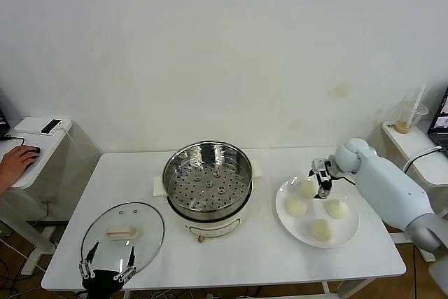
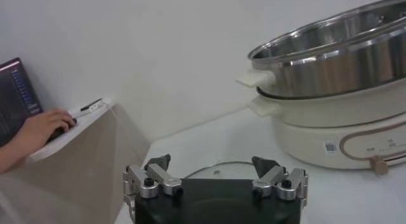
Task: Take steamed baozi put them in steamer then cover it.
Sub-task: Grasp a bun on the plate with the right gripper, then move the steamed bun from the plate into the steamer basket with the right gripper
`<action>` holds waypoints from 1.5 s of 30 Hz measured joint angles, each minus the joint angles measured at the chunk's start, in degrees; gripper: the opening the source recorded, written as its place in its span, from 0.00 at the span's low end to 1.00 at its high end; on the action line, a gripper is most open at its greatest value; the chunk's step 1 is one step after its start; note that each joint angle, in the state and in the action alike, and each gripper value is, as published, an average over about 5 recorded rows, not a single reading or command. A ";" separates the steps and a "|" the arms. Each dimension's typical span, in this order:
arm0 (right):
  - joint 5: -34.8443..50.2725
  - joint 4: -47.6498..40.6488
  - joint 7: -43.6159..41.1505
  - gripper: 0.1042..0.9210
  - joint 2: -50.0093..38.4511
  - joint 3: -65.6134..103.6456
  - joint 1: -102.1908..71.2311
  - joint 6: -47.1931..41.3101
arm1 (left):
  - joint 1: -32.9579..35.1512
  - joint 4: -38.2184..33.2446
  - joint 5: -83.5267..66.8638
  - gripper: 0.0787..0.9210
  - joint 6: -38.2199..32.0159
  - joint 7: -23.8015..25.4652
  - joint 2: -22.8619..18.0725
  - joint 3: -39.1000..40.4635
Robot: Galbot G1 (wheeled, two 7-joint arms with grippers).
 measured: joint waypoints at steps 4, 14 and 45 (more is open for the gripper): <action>-0.47 -1.08 0.16 0.78 0.99 -0.36 0.20 -0.28 | 0.20 -0.07 0.01 0.88 -0.02 -0.01 0.03 -0.10; -1.70 -2.87 0.43 0.67 2.10 -0.93 0.45 -0.46 | 0.18 -0.21 0.01 0.88 -0.03 -0.01 0.06 -0.04; 14.37 10.79 -1.62 0.54 -3.03 -14.02 18.93 -1.48 | -0.22 0.51 -2.05 0.88 0.24 -0.03 2.18 -0.27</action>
